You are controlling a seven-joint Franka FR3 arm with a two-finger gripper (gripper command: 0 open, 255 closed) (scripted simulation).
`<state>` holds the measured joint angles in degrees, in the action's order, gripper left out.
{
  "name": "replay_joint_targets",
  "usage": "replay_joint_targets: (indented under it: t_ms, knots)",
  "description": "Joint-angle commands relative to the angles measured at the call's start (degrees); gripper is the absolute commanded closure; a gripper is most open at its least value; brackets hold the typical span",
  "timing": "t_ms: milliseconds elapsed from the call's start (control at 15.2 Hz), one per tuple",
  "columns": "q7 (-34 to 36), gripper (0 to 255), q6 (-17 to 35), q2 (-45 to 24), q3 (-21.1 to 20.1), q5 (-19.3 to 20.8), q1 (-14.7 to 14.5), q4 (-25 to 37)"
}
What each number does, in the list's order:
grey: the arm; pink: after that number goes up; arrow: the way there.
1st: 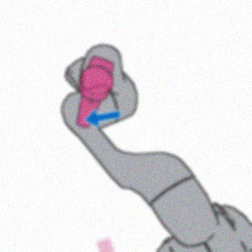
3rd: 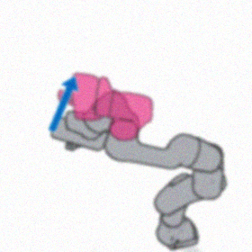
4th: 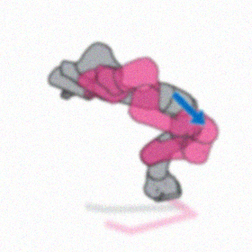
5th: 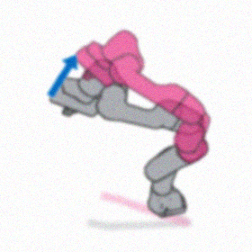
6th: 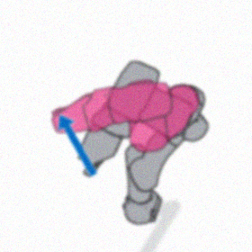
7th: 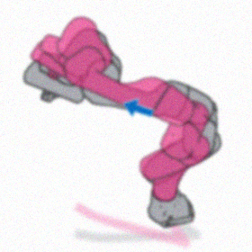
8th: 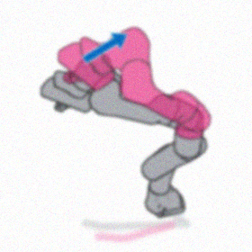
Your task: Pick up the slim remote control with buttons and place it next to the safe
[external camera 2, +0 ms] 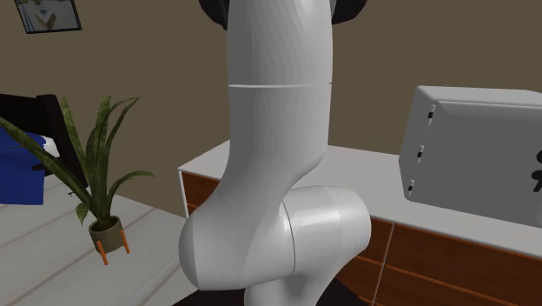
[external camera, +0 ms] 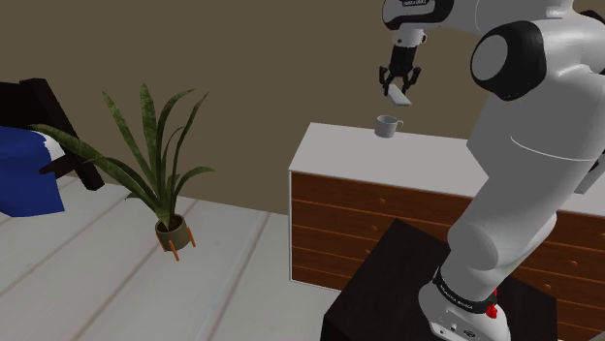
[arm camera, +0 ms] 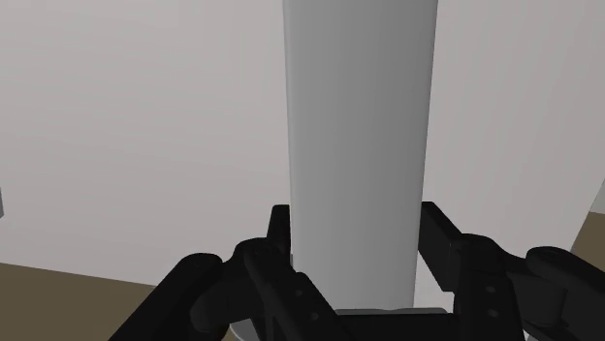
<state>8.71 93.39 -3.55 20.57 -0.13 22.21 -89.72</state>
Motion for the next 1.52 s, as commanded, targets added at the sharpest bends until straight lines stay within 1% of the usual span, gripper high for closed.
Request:
replay_joint_targets:
  t_ms: [0,594,1122,1188,1452]
  knots:
    - [-0.19,255,-1.8,-0.52,0.08,-0.2,0.12,2.3]
    - [-0.93,255,-9.75,-3.28,0.42,-1.22,0.76,12.83]
    - [-1.92,255,-17.97,-7.67,0.93,-2.97,2.13,25.18]
    - [-1.98,255,-18.45,-7.97,0.95,-3.09,2.24,25.94]
    - [-5.51,255,-16.17,-1.68,2.37,-0.86,3.42,17.79]
